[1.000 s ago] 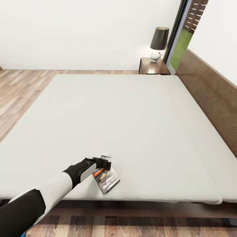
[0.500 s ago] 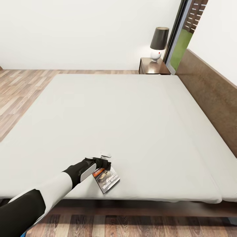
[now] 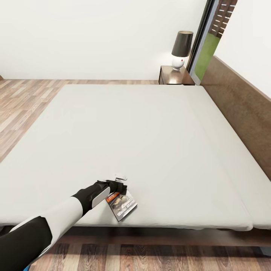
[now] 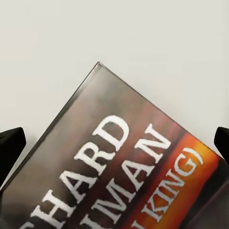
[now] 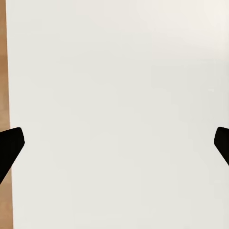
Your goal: In the bedroom, move the book from the bed onto either nightstand, and place the two sandals side by side next to the bed.
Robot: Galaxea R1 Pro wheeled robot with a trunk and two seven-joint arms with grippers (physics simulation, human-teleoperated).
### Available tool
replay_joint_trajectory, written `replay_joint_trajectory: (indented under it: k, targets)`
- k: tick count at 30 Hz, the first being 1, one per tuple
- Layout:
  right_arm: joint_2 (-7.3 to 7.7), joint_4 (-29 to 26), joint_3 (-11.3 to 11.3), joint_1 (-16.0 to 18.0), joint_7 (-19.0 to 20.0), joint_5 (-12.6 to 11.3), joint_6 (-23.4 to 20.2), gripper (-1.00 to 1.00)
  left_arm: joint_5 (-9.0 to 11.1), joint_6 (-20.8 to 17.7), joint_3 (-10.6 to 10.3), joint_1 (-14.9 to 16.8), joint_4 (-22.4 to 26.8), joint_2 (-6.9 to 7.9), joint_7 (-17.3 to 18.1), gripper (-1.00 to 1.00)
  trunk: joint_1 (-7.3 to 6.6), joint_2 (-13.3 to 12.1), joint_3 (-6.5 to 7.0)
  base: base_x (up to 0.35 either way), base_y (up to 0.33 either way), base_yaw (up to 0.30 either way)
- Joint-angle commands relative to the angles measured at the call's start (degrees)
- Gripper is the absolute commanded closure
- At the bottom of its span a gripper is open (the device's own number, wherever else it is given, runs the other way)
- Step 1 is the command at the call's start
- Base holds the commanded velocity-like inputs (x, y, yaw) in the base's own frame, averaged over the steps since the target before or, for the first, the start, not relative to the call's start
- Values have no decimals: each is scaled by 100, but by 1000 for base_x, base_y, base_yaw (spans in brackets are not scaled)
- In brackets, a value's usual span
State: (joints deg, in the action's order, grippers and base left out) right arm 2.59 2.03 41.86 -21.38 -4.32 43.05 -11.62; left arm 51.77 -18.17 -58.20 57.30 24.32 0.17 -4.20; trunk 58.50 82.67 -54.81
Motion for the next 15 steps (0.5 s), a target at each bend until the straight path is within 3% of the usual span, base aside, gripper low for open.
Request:
replay_joint_trajectory:
  k: [1, 15]
  targets:
    - [2, 7, 47, 2, -21, 54, -7, -100, 167, -38, -34, -105, 3, 4, -46, -100, 1, 1, -3, -4, 0, 0]
    - [4, 0, 50, 2, -17, 54, -7, -100, 167, -41, -34, -105, 3, 1, -46, -100, 1, 1, -3, -31, 0, 0]
